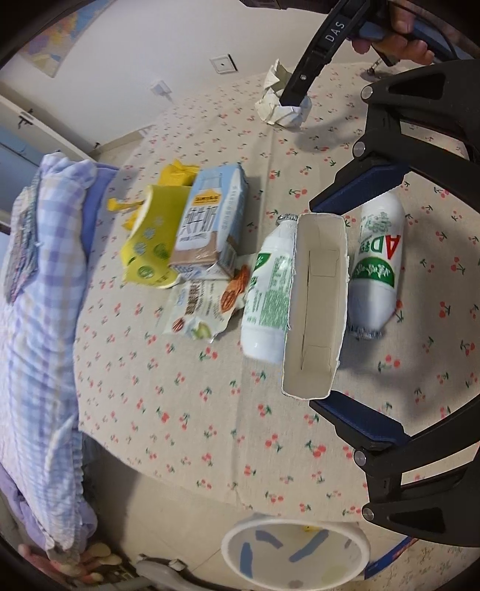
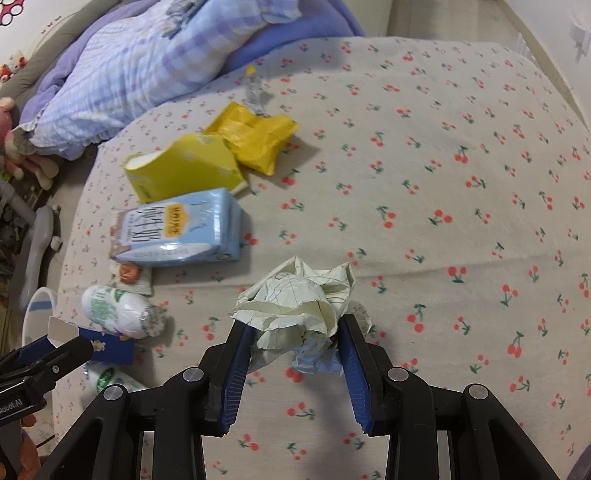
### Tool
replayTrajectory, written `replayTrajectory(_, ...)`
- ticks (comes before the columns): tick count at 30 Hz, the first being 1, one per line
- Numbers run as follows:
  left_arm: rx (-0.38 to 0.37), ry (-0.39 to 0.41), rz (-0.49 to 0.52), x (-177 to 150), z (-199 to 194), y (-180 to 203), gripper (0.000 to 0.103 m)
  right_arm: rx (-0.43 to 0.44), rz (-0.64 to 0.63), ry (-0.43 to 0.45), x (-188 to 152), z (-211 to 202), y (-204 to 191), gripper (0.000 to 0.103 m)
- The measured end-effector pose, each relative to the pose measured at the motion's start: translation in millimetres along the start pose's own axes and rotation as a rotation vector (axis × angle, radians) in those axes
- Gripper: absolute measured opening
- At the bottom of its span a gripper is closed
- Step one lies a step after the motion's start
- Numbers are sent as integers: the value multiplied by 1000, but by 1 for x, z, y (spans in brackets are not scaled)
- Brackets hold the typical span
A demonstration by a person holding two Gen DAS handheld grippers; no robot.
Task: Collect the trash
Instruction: 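Carry the white box lid to the wastebasket and release it with the left tool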
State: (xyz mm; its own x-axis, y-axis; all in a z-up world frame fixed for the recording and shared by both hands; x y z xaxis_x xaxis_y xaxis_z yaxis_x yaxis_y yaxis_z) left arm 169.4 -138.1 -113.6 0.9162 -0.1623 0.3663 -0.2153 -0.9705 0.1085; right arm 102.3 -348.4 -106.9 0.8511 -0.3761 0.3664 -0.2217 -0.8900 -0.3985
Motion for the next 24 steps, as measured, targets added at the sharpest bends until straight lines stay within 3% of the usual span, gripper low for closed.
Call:
replayTrajectory(9,21,46,-105,4,-24,-65,96,55,-57,18,12,5,-57,42)
replayTrajectory(24,146,83,-293,-13,-41,-232,96,173,-228,-32,3,53,-205,42)
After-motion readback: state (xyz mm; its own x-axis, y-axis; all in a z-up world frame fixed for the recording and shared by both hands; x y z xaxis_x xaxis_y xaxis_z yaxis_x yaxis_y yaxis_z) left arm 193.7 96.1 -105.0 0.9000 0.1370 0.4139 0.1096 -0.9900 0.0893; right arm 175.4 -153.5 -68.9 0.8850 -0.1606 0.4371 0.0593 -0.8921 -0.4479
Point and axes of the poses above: each gripper's, at about its wrist camera, not at the fingertips, and z roughly the way its jaws point, y to its right, x to its top, the point moved 10 cm from there along z, roughly the way its jaws point, and after that the axes turned 6 degrees about x, right-handed, at the moved point
